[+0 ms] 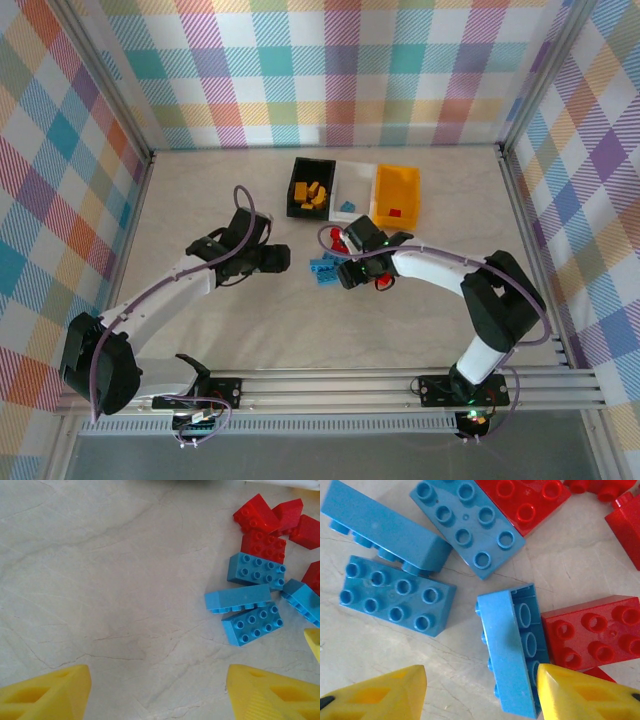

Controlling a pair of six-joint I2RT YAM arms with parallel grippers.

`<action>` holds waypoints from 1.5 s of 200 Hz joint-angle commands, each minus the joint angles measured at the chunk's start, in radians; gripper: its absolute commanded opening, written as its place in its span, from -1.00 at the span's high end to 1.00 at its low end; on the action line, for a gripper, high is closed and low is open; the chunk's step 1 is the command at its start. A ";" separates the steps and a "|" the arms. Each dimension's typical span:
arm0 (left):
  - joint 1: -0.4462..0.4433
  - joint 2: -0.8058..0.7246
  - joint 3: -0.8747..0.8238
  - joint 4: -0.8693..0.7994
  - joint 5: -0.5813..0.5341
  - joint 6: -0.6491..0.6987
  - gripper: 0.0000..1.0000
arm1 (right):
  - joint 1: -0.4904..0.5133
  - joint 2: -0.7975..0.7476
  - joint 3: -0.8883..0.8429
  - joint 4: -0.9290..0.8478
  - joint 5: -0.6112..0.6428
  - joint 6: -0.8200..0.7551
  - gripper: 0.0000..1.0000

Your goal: Sort the legos into containers by color

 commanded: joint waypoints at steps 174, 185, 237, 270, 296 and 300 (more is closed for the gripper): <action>-0.007 -0.026 -0.150 0.116 0.100 -0.070 -0.45 | -0.116 0.070 0.358 -0.051 0.001 0.038 0.48; -0.019 -0.023 -0.155 0.116 0.094 -0.076 -0.45 | -0.141 0.141 0.438 -0.073 -0.009 0.042 0.48; -0.032 -0.040 -0.180 0.105 0.094 -0.087 -0.46 | -0.214 0.435 0.780 -0.149 -0.022 0.045 0.49; -0.032 -0.047 -0.188 0.099 0.093 -0.083 -0.46 | -0.231 0.531 0.905 -0.195 -0.014 0.035 0.34; -0.035 -0.027 -0.184 0.122 0.111 -0.081 -0.46 | -0.230 0.495 0.891 -0.185 -0.037 0.034 -0.11; -0.037 -0.020 -0.181 0.127 0.114 -0.082 -0.47 | -0.230 0.477 0.875 -0.173 -0.040 0.034 -0.14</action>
